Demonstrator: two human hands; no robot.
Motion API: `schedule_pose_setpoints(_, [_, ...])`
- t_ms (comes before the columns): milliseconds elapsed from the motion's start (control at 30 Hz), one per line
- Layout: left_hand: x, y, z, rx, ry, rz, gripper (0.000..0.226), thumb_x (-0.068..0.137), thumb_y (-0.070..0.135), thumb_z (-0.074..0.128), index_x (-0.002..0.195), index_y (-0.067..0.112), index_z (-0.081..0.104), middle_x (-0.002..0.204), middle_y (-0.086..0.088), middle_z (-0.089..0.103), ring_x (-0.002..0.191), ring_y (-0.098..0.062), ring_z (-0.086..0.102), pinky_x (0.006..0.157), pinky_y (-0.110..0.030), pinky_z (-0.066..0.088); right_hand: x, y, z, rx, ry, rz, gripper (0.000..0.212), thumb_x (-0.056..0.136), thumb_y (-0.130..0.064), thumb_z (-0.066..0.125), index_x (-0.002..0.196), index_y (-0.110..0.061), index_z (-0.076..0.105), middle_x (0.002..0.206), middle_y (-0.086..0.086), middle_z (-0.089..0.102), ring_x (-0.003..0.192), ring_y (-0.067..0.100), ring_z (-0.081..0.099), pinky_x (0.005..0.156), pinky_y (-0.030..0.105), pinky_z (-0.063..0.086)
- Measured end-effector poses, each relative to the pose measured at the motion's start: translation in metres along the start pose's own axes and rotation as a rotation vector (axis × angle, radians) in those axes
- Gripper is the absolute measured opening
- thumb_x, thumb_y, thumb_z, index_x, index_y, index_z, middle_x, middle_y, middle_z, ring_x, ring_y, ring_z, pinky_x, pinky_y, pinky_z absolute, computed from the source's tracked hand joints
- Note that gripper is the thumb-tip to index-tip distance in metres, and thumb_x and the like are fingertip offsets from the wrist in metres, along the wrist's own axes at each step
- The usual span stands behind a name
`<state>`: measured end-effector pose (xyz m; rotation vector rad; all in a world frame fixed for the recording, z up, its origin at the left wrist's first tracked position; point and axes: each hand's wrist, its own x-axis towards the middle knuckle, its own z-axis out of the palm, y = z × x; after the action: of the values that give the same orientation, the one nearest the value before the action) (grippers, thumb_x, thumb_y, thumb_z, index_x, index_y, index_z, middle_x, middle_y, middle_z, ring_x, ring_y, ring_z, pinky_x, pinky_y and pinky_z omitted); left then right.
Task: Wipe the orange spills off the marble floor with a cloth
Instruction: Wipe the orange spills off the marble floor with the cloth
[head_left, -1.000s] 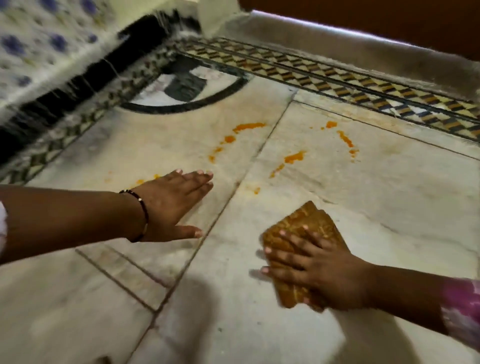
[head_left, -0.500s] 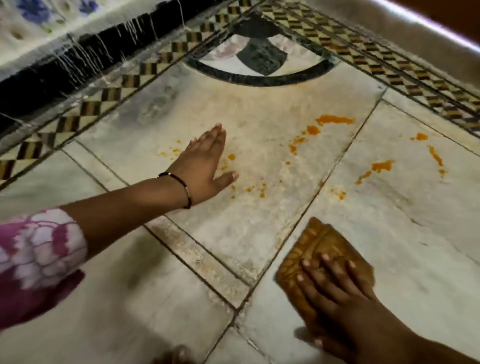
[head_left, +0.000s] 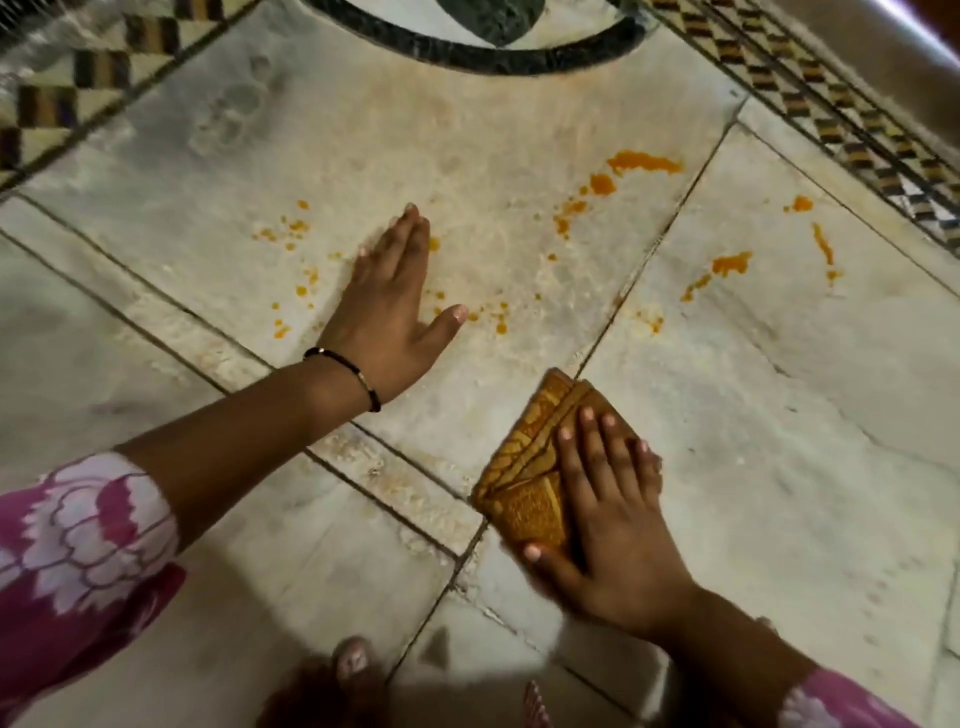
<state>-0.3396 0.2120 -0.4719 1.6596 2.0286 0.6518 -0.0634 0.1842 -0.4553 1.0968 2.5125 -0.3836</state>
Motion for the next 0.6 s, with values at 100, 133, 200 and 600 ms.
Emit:
schedule_pose_setpoints(100, [-0.02,-0.015,-0.006,0.013,0.037,-0.027,0.087,0.085,0.061,0.029,0.151,0.009,0.004,0.159,-0.005,-0.004,0.146,-0.015,-0.003,0.115,-0.031,-0.005,0.01,-0.034,0.007,-0.02,0.039,-0.115,0.097,0.081,-0.078,0.029,0.152,-0.014,0.015,0.159,0.018,0.006,0.145,0.039,-0.004,0.111,0.062,0.004])
schedule_pose_setpoints(133, [-0.028,-0.02,-0.008,0.016,0.046,-0.039,0.089,0.084,0.063,0.026,0.151,0.009,0.005,0.159,-0.004,-0.004,0.146,-0.014,-0.003,0.115,-0.031,-0.005,0.02,-0.042,0.005,-0.049,0.067,-0.21,0.089,0.082,-0.074,0.033,0.151,-0.018,0.02,0.158,0.017,0.012,0.145,0.039,0.0,0.111,0.061,0.006])
schedule_pose_setpoints(200, [-0.042,-0.03,-0.011,0.035,0.051,-0.065,0.089,0.083,0.063,0.024,0.151,0.008,0.007,0.159,-0.006,-0.001,0.146,-0.015,-0.001,0.115,-0.031,-0.005,0.049,-0.05,-0.004,-0.123,0.105,-0.401,0.074,0.084,-0.06,0.039,0.148,-0.024,0.03,0.155,0.013,0.026,0.144,0.036,0.014,0.11,0.059,0.008])
schedule_pose_setpoints(600, [-0.1,-0.059,-0.009,0.306,0.016,-0.169,0.085,0.087,0.06,0.026,0.15,0.004,0.014,0.158,-0.01,0.005,0.145,-0.022,0.005,0.115,-0.05,0.002,0.037,-0.034,0.004,-0.007,0.249,-0.18,0.074,0.08,-0.059,0.046,0.145,-0.024,0.038,0.153,0.004,0.032,0.142,0.029,0.027,0.11,0.05,0.016])
